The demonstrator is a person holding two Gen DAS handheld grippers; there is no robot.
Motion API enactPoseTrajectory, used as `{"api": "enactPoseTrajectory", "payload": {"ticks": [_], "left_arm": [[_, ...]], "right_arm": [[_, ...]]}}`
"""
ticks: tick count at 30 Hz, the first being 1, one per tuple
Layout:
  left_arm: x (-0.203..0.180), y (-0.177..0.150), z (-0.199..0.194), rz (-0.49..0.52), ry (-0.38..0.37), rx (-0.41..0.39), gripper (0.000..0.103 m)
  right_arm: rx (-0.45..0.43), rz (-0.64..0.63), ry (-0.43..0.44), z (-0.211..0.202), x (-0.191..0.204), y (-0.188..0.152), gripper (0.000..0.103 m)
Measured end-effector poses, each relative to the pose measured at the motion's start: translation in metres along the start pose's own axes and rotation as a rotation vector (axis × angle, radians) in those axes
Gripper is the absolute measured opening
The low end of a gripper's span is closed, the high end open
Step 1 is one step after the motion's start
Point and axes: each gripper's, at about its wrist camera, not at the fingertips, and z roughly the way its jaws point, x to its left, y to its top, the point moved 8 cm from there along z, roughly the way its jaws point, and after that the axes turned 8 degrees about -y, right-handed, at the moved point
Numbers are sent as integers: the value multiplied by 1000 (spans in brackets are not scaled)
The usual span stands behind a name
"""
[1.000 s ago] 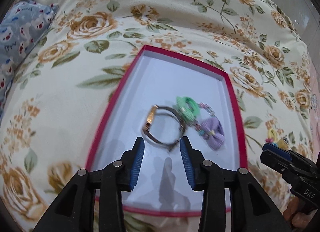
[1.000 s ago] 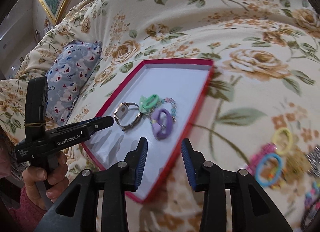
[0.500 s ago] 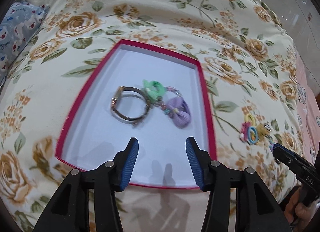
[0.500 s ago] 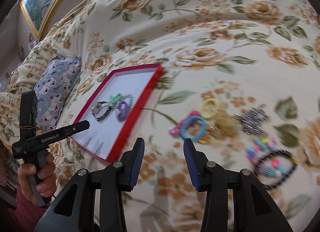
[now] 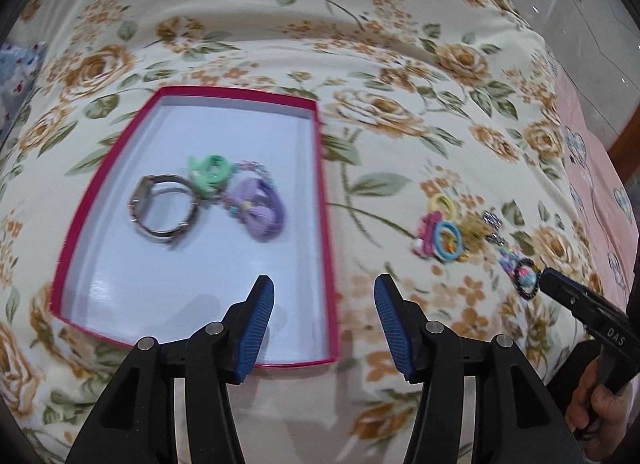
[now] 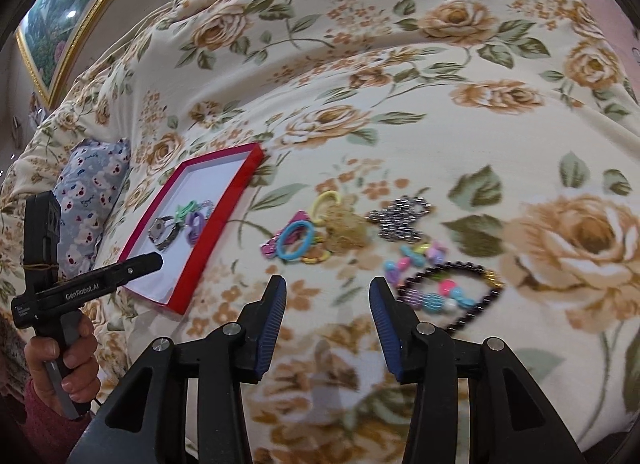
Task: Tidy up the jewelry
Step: 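Grasp the blue hair tie with the left tool while the right tool grasps the black bead bracelet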
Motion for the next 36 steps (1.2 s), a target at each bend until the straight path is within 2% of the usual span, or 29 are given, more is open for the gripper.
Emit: {"api": "enactPoseTrajectory", "payload": {"ticks": [7, 14, 22, 29, 31, 33, 36], "left_arm": [[-25, 4, 21, 53, -16, 33, 52], [-45, 6, 43, 86, -27, 62, 52], [-59, 12, 67, 102, -41, 96, 52], [-84, 16, 93, 135, -73, 121, 51], [-89, 15, 101, 138, -85, 128, 50], [-95, 16, 107, 146, -109, 122, 41], [-104, 22, 115, 173, -142, 103, 38]], "right_arm": [[-34, 9, -66, -9, -25, 1, 45], [-14, 31, -81, -3, -38, -6, 50], [-26, 79, -136, -6, -64, -5, 50], [12, 100, -157, 8, -77, -10, 50], [26, 105, -153, 13, -79, -13, 50], [34, 103, -153, 16, -80, -14, 50], [46, 95, -160, 22, -81, -15, 50]]}}
